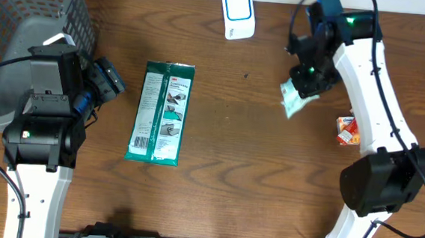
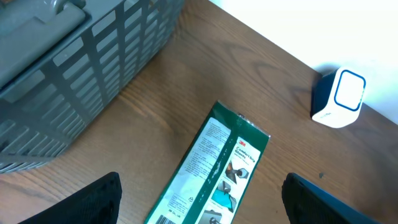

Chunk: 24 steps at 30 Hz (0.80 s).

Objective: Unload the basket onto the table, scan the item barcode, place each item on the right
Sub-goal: 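Carry the wipes pack right and set it beside the bottle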

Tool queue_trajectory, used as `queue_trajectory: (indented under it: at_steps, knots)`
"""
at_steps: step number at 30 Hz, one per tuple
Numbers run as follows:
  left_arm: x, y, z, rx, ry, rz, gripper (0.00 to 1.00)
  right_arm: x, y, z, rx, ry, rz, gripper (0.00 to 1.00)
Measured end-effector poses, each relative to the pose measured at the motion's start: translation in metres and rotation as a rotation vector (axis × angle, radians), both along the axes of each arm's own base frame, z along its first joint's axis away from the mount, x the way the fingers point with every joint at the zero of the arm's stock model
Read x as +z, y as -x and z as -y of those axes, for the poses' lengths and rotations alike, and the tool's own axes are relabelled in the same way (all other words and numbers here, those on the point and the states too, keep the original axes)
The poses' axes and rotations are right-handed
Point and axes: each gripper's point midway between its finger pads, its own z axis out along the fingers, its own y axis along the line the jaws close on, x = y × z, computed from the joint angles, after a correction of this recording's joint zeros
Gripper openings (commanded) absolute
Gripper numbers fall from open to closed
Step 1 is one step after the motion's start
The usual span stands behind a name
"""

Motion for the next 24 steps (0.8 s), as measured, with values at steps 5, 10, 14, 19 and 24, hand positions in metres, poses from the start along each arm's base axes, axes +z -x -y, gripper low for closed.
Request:
queue_trajectory:
  at_steps: [5, 10, 14, 19, 24]
  knots:
    - [0.000, 0.000, 0.000, 0.000, 0.000, 0.000, 0.83, -0.045, 0.009, 0.030, -0.092, 0.003, -0.081, 0.01]
    - [0.000, 0.000, 0.000, 0.000, 0.000, 0.000, 0.83, -0.097, 0.017, 0.073, -0.183, 0.059, -0.103, 0.01]
    - [0.000, 0.000, 0.000, 0.000, 0.000, 0.000, 0.84, -0.119, 0.011, 0.095, -0.220, 0.110, -0.054, 0.23]
    - [0.000, 0.000, 0.000, 0.000, 0.000, 0.000, 0.84, -0.128, 0.003, 0.109, -0.243, 0.152, -0.006, 0.86]
    - [0.000, 0.000, 0.000, 0.000, 0.000, 0.000, 0.83, -0.127, -0.006, 0.115, -0.250, 0.168, 0.036, 0.99]
